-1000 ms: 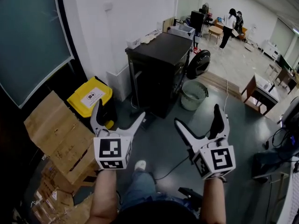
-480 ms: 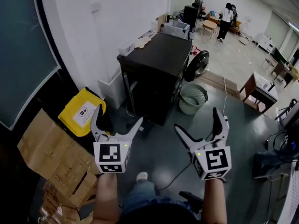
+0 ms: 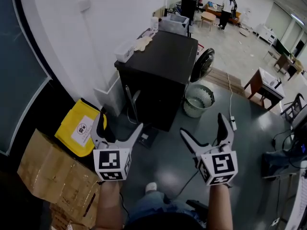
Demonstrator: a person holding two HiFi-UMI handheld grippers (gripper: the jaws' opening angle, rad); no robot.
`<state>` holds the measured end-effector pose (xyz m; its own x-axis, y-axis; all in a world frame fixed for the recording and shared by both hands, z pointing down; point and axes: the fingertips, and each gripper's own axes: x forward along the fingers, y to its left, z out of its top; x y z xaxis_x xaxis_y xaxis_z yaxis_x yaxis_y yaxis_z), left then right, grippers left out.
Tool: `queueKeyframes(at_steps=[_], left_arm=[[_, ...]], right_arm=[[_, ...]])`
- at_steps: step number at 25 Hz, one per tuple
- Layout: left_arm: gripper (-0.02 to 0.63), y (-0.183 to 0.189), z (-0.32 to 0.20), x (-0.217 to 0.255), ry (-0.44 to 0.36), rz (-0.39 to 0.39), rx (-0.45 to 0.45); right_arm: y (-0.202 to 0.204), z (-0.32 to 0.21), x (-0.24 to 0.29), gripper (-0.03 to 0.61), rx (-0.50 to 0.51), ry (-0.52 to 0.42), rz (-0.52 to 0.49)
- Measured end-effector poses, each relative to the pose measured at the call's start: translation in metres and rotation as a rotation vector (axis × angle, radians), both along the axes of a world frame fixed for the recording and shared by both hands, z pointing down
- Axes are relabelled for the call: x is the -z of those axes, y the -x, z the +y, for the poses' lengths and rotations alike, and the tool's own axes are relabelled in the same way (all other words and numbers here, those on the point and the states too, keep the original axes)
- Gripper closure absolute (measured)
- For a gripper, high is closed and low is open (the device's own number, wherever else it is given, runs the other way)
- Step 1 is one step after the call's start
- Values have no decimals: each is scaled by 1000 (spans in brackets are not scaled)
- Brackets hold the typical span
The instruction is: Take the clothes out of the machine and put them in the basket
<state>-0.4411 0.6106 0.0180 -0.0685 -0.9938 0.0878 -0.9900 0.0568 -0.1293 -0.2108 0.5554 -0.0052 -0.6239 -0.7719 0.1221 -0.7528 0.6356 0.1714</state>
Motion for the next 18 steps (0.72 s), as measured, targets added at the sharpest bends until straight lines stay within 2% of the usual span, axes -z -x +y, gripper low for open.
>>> queueKeyframes(at_steps=[5,13,18], left_arm=[[46,7,-22,-4,-5,28,-31],[48,-25,-50,-8,18,4,-130],[48,-40,-66,-7,23,-19,-126]], right_arm=[[-2,-10,-3,14,-43,-10,29],[-40,-26,-8,17,-137,-4,44],[-66,-53,-8,29,-164,0,17]])
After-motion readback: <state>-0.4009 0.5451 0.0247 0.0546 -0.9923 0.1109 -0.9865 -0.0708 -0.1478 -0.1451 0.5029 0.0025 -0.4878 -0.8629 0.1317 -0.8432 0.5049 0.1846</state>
